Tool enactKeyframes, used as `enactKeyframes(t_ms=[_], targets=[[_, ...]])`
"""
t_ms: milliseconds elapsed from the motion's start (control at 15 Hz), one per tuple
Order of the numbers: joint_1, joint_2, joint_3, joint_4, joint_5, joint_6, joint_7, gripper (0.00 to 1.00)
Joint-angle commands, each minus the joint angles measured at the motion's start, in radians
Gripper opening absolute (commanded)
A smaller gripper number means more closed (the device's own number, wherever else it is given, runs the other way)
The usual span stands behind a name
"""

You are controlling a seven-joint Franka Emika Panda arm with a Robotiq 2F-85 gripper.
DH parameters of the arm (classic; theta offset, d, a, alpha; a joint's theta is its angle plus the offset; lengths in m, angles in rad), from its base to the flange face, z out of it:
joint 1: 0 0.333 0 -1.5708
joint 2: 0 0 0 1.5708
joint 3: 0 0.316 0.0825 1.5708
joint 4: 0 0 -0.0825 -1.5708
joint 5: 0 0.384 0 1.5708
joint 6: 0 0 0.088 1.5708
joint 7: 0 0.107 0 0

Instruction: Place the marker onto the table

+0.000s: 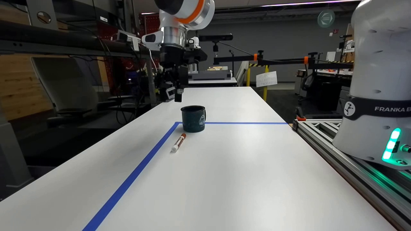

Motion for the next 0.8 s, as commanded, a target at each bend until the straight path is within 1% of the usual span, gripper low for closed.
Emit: enactKeyframes(t_ms=[0,200,267,400,733], targets=[[0.033,-0.044,-0.053,-0.02,-0.024,-0.008,0.207,1.0],[0.027,-0.069,-0.069,-0.023,0.016,-0.049,0.337,1.0],[0.026,-0.019,-0.061,0.001,0.003,-0.013,0.256,1.0],[0.027,-0.029,-0.067,0.001,0.006,-0.024,0.305,1.0],[0.028,-0.034,-0.069,0.0,0.007,-0.032,0.325,1.0]])
